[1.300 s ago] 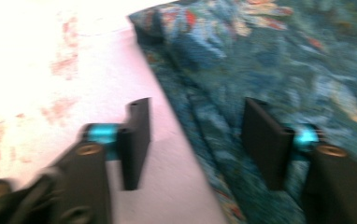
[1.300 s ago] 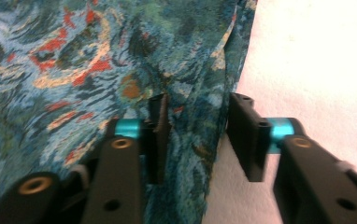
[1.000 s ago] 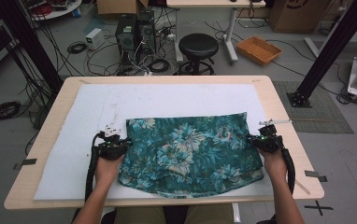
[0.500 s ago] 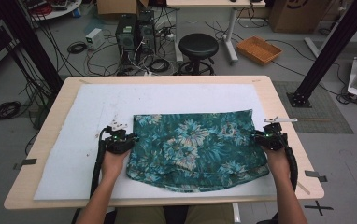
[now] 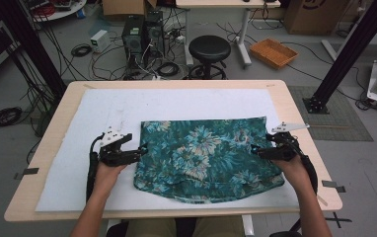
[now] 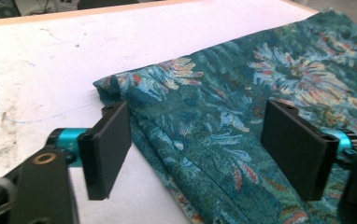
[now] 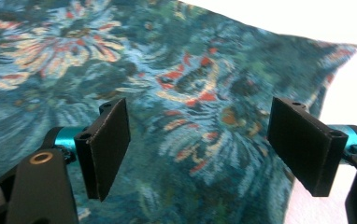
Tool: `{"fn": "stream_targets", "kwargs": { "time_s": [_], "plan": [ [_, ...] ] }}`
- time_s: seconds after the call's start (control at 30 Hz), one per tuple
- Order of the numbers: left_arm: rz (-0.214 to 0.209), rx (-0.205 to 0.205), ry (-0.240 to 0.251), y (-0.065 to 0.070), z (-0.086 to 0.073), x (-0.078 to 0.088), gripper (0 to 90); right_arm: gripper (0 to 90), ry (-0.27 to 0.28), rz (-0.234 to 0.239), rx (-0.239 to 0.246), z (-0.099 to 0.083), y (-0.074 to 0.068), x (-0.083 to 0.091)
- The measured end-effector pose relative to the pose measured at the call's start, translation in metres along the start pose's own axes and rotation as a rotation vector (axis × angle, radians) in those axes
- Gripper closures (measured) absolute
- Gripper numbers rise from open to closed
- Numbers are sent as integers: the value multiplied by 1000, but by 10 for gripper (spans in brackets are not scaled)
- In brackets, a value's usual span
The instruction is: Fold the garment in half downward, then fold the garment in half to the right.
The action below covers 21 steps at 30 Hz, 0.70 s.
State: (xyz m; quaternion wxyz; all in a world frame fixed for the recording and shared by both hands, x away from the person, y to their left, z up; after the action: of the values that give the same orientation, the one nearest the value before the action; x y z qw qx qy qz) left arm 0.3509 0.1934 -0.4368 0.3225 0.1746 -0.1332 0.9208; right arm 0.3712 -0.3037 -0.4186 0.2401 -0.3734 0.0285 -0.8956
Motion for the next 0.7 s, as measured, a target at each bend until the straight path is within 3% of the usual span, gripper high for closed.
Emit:
{"fn": "stream_targets", "kwargs": {
  "time_s": [0.17,0.5,0.7],
  "plan": [
    [11,-27,22,2,1,8,198,213,13,32,29,1,-5,5],
    [34,-46,29,3,-4,23,198,213,24,19,22,-4,-3,8],
    [20,-45,35,3,-3,28,198,213,42,24,28,-5,-7,14]
  ]
}}
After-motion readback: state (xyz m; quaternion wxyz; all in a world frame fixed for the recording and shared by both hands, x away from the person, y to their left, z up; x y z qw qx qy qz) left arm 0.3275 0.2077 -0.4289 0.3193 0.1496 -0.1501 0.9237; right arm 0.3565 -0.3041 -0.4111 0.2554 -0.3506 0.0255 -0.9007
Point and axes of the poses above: each handheld gripper's, and its own axes: x roughly backward along the jaws, z roughly out of its top, y roughly to its right, the point moved 2 cm from there along -x, roughly forward along the jaws, and after that the axes turned 15 degrees about -x, right-handed, at the moved point
